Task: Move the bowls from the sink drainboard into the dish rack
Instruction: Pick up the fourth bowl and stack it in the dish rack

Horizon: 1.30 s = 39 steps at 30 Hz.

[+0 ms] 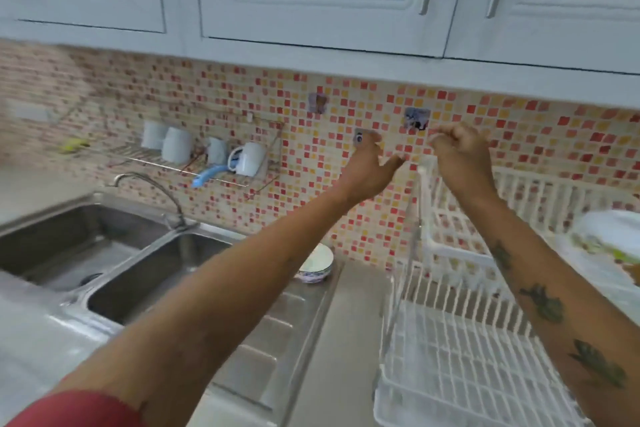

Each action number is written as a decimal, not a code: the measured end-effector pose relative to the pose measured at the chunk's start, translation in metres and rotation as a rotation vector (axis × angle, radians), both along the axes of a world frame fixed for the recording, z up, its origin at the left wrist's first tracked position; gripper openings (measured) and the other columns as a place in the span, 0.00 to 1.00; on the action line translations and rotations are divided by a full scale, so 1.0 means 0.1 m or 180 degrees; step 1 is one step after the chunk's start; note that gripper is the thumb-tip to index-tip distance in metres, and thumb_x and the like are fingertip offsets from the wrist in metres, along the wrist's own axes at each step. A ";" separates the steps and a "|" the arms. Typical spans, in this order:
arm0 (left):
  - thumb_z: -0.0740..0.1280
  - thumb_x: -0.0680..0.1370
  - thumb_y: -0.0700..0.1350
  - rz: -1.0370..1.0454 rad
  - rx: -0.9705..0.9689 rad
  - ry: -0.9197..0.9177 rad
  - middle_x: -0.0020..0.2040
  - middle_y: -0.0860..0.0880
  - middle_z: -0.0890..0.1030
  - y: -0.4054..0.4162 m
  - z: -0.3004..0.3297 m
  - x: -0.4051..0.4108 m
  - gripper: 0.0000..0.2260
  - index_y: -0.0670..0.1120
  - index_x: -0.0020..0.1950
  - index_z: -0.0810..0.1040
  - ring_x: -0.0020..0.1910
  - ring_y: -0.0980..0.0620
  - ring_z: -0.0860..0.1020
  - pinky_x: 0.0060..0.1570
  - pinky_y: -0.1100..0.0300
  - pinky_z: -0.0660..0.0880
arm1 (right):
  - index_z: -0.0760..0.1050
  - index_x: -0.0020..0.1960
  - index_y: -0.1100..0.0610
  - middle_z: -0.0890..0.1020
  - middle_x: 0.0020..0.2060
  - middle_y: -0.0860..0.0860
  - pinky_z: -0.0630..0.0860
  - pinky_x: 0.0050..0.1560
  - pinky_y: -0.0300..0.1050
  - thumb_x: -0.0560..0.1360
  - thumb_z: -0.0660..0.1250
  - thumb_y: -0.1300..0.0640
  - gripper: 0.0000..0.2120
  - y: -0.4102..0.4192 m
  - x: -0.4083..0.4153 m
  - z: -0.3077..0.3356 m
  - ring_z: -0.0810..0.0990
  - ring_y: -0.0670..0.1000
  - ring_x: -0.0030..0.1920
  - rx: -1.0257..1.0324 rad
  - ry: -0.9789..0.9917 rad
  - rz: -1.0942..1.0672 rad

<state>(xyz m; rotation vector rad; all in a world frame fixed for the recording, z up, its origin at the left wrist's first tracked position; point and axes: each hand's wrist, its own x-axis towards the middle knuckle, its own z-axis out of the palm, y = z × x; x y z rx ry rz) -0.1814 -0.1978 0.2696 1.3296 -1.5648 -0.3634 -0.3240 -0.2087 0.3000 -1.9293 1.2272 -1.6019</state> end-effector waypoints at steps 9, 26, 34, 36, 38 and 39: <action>0.61 0.81 0.52 0.1416 0.1068 0.0458 0.48 0.43 0.78 0.52 -0.69 2.36 0.20 0.37 0.62 0.71 0.43 0.51 0.73 0.45 0.58 0.67 | 0.77 0.57 0.58 0.78 0.62 0.54 0.76 0.55 0.47 0.78 0.61 0.58 0.11 -0.11 2.07 -0.74 0.79 0.53 0.57 0.0779 0.0267 0.1282; 0.58 0.81 0.56 0.1527 0.2368 0.1942 0.49 0.40 0.73 0.16 -2.76 3.59 0.16 0.48 0.39 0.70 0.48 0.46 0.71 0.51 0.53 0.69 | 0.75 0.63 0.64 0.79 0.57 0.57 0.72 0.55 0.47 0.75 0.65 0.61 0.17 -0.87 3.15 -3.00 0.76 0.56 0.57 0.3080 0.0435 0.0887; 0.61 0.82 0.46 0.1738 0.2245 0.2343 0.23 0.52 0.68 -0.23 -3.28 3.48 0.14 0.40 0.39 0.72 0.31 0.51 0.64 0.30 0.61 0.63 | 0.78 0.54 0.65 0.78 0.46 0.56 0.70 0.43 0.42 0.73 0.64 0.64 0.11 -0.98 3.34 -3.57 0.75 0.52 0.49 0.3585 -0.0069 0.0633; 0.61 0.80 0.40 0.1840 0.2298 0.2580 0.33 0.48 0.75 -0.29 -3.39 3.43 0.07 0.42 0.42 0.73 0.37 0.49 0.69 0.38 0.61 0.70 | 0.77 0.59 0.64 0.77 0.47 0.55 0.70 0.36 0.39 0.74 0.62 0.67 0.14 -0.97 3.39 -3.63 0.74 0.52 0.48 0.3629 -0.0167 0.0610; 0.59 0.78 0.37 0.1840 0.2315 0.2667 0.48 0.42 0.75 -0.33 -3.50 3.35 0.09 0.40 0.57 0.73 0.47 0.47 0.72 0.47 0.57 0.69 | 0.76 0.62 0.62 0.77 0.48 0.54 0.71 0.35 0.39 0.73 0.58 0.70 0.19 -0.97 3.45 -3.74 0.75 0.53 0.48 0.3670 -0.0296 0.0541; 0.56 0.78 0.35 0.1819 0.2305 0.2631 0.52 0.42 0.74 -0.34 -3.53 3.31 0.14 0.39 0.62 0.71 0.49 0.47 0.72 0.49 0.57 0.68 | 0.76 0.62 0.61 0.78 0.49 0.55 0.74 0.38 0.40 0.73 0.56 0.71 0.21 -0.96 3.48 -3.79 0.76 0.54 0.49 0.3683 -0.0393 0.0497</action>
